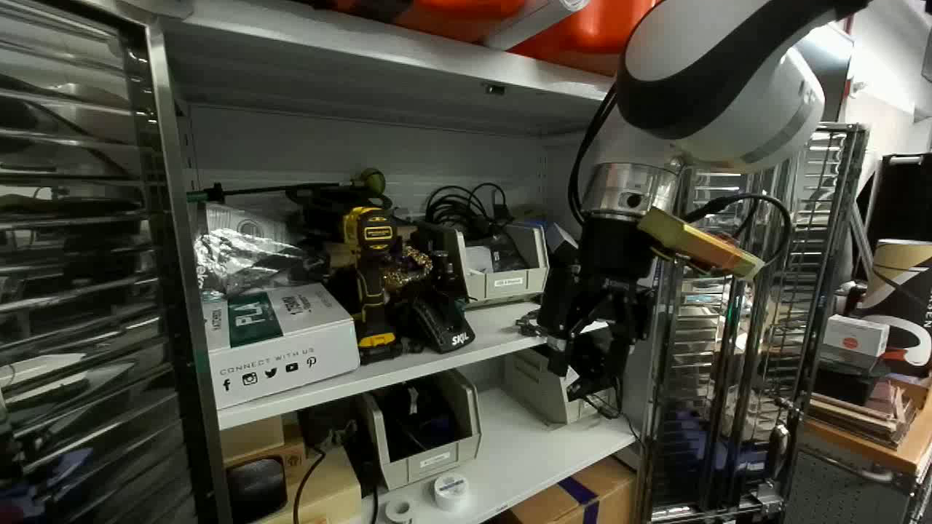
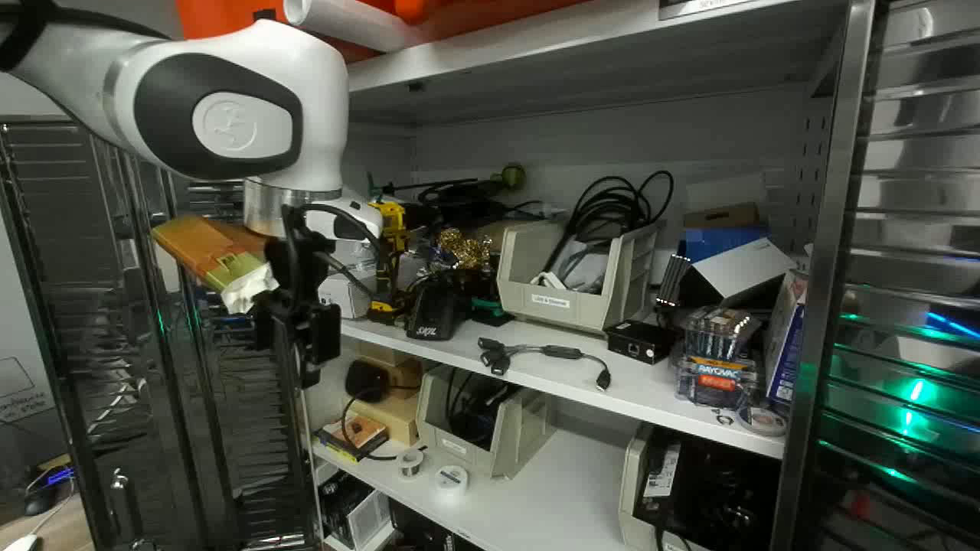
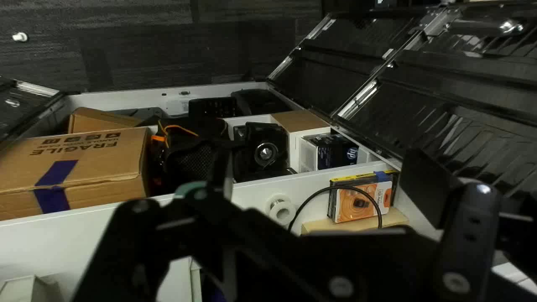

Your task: Pick up the cable and put it in the tool box

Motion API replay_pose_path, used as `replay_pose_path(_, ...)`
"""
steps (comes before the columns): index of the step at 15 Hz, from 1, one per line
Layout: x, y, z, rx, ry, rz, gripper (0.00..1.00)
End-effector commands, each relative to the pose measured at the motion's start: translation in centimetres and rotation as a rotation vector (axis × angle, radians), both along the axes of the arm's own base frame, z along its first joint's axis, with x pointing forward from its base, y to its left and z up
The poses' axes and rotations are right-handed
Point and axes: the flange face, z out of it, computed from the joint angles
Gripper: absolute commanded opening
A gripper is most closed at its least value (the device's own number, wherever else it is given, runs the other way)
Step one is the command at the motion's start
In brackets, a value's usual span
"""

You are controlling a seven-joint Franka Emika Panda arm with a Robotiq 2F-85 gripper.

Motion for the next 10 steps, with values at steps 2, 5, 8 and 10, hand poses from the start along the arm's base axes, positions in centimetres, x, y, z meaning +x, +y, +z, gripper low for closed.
replay_pose_path(2, 0.1, 0.0, 0.5, 0.002, -0.008, 0.0, 1.0)
replay_pose_path(5, 0.1, 0.0, 0.7, 0.002, -0.013, 0.0, 1.0)
replay_pose_path(8, 1.6, 0.0, 0.6, 0.013, -0.023, -0.022, 1.0)
replay_pose_path(10, 3.7, -0.2, 0.4, 0.016, -0.044, -0.05, 1.0)
